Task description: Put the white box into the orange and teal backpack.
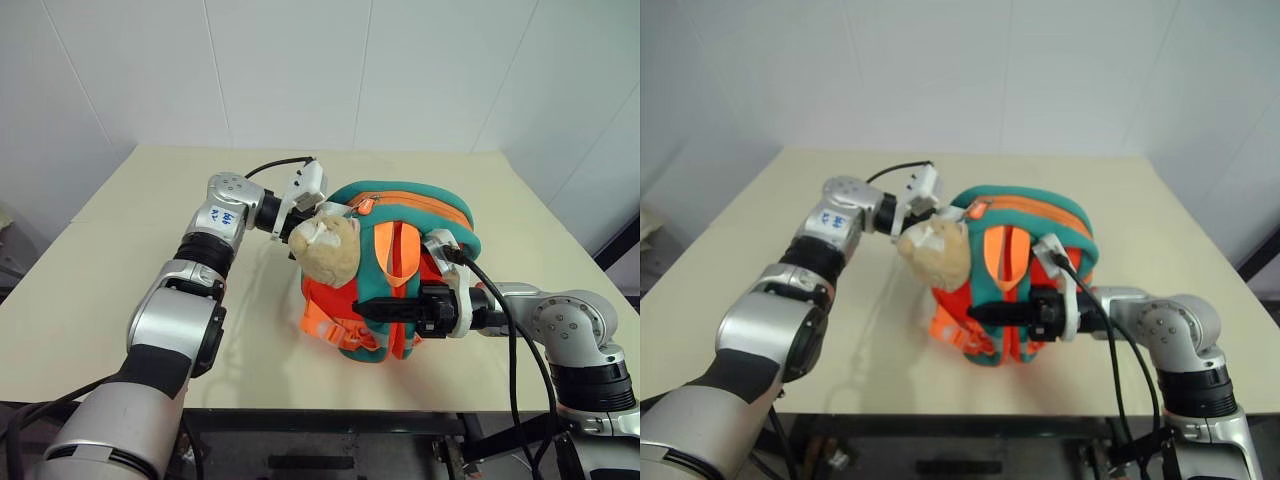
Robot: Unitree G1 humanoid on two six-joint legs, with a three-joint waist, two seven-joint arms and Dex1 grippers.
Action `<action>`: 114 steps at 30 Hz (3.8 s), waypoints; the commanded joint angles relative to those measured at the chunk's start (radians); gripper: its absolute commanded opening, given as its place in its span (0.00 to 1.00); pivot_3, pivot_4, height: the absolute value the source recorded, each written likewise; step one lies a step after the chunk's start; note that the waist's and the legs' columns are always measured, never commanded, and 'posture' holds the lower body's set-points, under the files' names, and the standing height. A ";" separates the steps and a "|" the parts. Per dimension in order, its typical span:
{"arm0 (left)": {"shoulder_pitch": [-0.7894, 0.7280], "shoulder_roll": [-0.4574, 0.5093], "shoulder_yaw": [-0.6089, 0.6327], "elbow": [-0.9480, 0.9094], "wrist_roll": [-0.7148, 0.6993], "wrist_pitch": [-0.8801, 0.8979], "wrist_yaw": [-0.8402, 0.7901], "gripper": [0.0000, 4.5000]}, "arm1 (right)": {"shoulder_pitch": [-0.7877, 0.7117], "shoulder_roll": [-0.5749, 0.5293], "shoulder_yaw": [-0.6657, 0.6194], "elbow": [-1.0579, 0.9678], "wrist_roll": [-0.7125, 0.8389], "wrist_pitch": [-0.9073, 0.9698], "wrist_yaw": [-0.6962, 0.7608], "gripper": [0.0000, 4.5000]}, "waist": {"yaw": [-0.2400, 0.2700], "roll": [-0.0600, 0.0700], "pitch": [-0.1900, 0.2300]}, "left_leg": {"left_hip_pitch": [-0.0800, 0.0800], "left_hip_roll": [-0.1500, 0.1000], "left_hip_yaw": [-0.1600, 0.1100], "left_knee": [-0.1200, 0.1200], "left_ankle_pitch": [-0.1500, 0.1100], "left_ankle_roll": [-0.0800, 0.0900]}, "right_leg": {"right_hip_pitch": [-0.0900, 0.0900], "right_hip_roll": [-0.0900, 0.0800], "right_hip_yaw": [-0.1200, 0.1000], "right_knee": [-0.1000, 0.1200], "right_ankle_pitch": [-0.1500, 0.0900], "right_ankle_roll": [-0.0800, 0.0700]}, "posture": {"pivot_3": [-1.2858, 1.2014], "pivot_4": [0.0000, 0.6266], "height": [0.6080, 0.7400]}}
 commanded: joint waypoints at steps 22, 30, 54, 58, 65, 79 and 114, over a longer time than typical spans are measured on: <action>0.041 0.228 0.066 -0.195 -0.148 0.171 -0.161 0.99 | 0.000 0.036 0.018 -0.016 0.000 -0.001 -0.022 0.02 | -0.009 0.001 0.001 | 0.000 0.000 0.000 0.000 0.000 0.000 | 0.000 0.000 0.000 0.002 0.000 0.000 | 0.52 0.24 1.00; 0.126 0.453 0.020 -0.429 -0.439 0.545 -0.161 0.99 | 0.003 0.040 0.020 -0.014 -0.004 -0.002 -0.016 0.02 | -0.025 0.001 0.001 | 0.000 0.000 0.000 -0.002 0.000 0.000 | -0.001 0.000 0.001 0.002 -0.001 0.000 | 0.52 0.24 1.00; 0.417 0.389 0.047 -1.029 -0.636 0.948 0.109 0.99 | -0.007 0.062 0.040 0.004 -0.022 -0.017 -0.003 0.02 | -0.024 0.001 0.001 | 0.002 0.000 0.000 0.004 0.000 0.000 | 0.001 0.001 0.005 0.006 -0.001 0.000 | 0.52 0.24 1.00; 0.387 0.318 0.062 -1.008 -0.610 0.933 0.194 0.99 | -0.002 0.064 0.035 0.000 -0.021 -0.016 -0.005 0.02 | -0.024 0.001 0.001 | 0.002 0.000 0.000 0.004 0.000 0.000 | 0.001 0.002 0.005 0.006 -0.001 0.001 | 0.52 0.24 1.00; 0.390 0.236 0.123 -1.060 -0.716 1.056 0.246 0.99 | 0.003 0.067 0.026 -0.007 -0.019 -0.012 -0.014 0.02 | -0.022 0.001 0.001 | 0.002 0.000 0.000 0.004 0.000 0.000 | 0.001 0.002 0.006 0.005 -0.001 0.001 | 0.52 0.24 1.00; 0.424 0.313 0.043 -1.111 -0.679 1.030 0.177 0.41 | -0.009 0.068 0.033 0.006 -0.031 -0.020 -0.009 0.02 | -0.025 0.001 0.001 | 0.002 0.000 0.000 0.004 0.000 0.000 | 0.001 0.002 0.006 0.004 -0.001 0.001 | 0.52 0.24 1.00; 0.490 0.531 -0.010 -0.441 -0.287 0.676 0.055 0.24 | -0.007 0.086 0.030 0.002 -0.028 -0.013 -0.017 0.02 | -0.023 0.001 0.001 | 0.002 0.001 0.002 -0.001 0.000 0.000 | -0.001 0.003 0.006 0.002 -0.001 0.000 | 0.52 0.24 1.00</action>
